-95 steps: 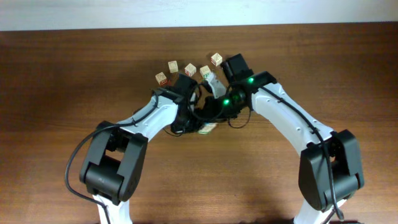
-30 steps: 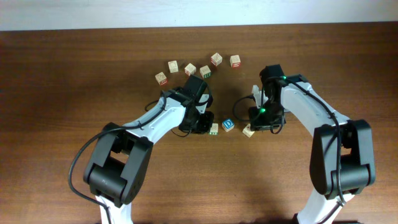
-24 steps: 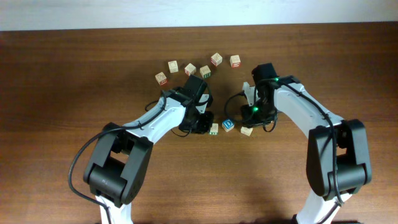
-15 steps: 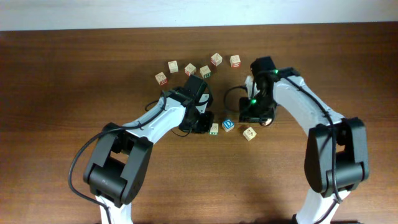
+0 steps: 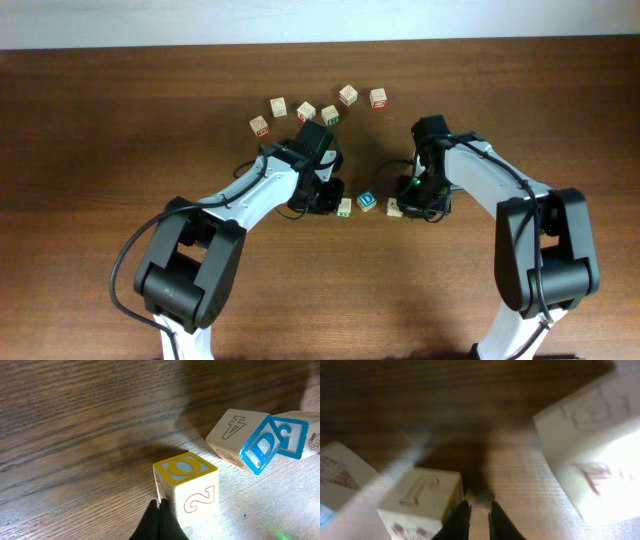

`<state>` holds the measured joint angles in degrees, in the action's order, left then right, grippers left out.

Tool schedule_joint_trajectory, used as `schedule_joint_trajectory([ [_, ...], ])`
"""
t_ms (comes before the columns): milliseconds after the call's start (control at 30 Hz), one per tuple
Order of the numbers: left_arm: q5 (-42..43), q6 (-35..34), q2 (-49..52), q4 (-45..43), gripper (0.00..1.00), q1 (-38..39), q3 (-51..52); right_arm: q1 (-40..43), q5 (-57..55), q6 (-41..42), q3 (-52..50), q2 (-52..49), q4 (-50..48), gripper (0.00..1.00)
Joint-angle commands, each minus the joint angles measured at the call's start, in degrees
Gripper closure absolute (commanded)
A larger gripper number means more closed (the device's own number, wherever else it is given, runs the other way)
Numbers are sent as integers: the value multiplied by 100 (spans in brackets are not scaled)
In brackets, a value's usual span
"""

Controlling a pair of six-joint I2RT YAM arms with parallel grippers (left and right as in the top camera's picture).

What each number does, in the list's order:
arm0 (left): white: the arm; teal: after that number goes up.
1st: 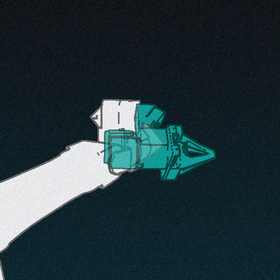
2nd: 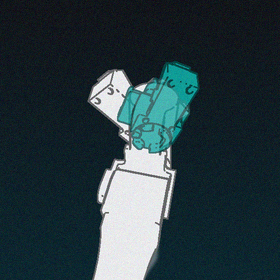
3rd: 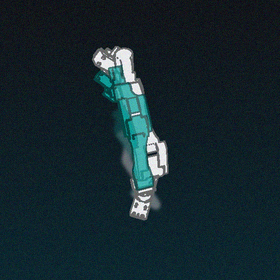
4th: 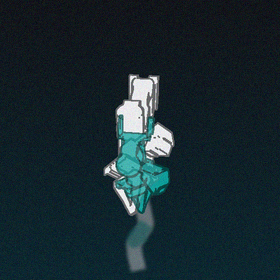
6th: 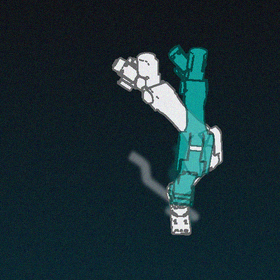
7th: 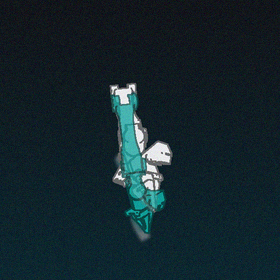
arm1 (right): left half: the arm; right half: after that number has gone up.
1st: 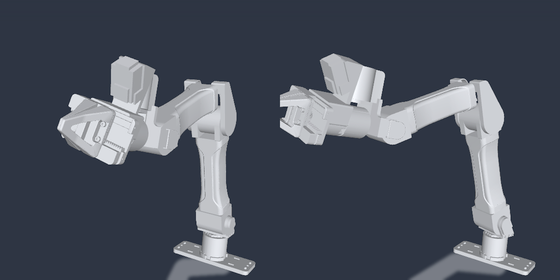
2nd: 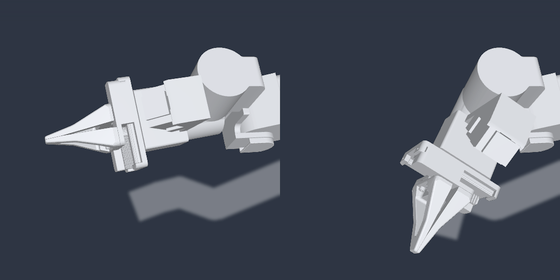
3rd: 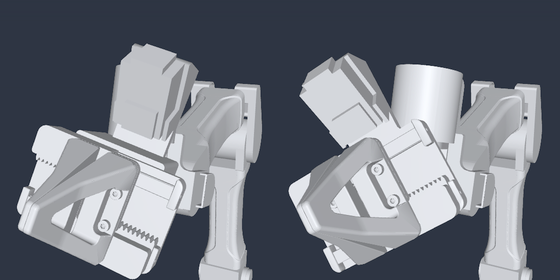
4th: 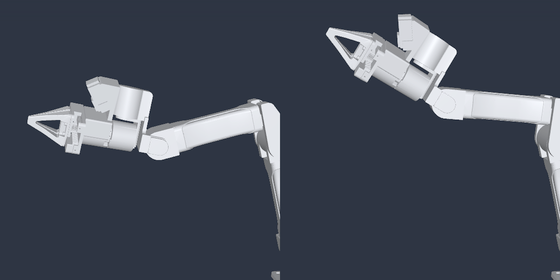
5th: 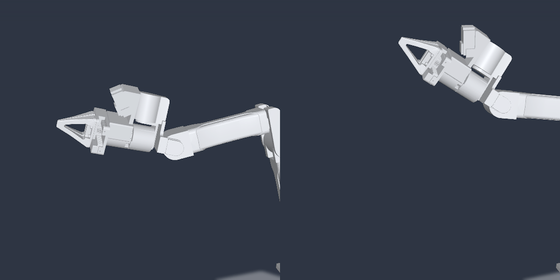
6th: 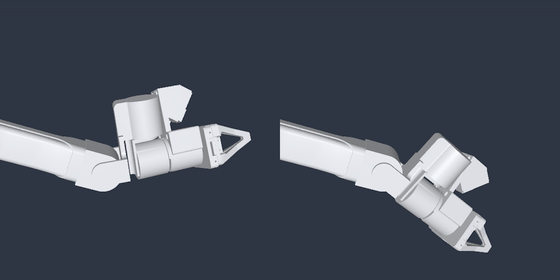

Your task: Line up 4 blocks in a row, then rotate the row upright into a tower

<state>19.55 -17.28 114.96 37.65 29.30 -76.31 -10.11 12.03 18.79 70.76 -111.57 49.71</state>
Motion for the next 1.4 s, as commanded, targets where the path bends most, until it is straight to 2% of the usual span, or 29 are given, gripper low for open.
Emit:
schedule_joint_trajectory([
  [0, 57, 109, -131, -17, 100, 17, -87, -15, 254, -251, -24, 39, -466, 84],
  [233, 59, 107, -131, -33, 100, 17, -87, -15, 496, -850, 74, 39, -1058, 84],
  [367, 57, 81, -131, -35, 100, 17, -87, -85, 883, -1045, 608, 39, -1060, 84],
  [500, 15, 63, -131, 11, 100, 17, -87, -428, 896, -175, 629, -330, -942, 92],
  [633, 2, 20, -131, -15, 100, 17, -87, -431, 1025, -22, 629, -356, -544, 93],
  [900, -4, 2, -131, -13, 100, 17, -87, -807, 1266, 168, 632, -356, -555, 95],
  [933, -4, 2, -131, -13, 100, 17, -87, -826, 1320, 168, 632, -356, -564, 94],
  [1000, -2, 4, -131, -7, 100, 17, -87, -796, 1388, 98, 684, -354, -527, 77],
  [1067, -7, 4, -131, 11, 100, 17, -87, -592, 1309, -129, 1113, -354, -96, 64],
  [1200, -7, 4, -131, 9, 100, 17, -87, -289, 1252, -490, 1733, -354, 669, 62],
  [1333, -7, 4, -131, 9, 100, 17, -87, 17, -229, -501, 1652, -356, 1617, 62],
  [1367, -7, 4, -131, 11, 100, 17, -87, 44, -310, -503, 1384, -356, 1644, 67],
])
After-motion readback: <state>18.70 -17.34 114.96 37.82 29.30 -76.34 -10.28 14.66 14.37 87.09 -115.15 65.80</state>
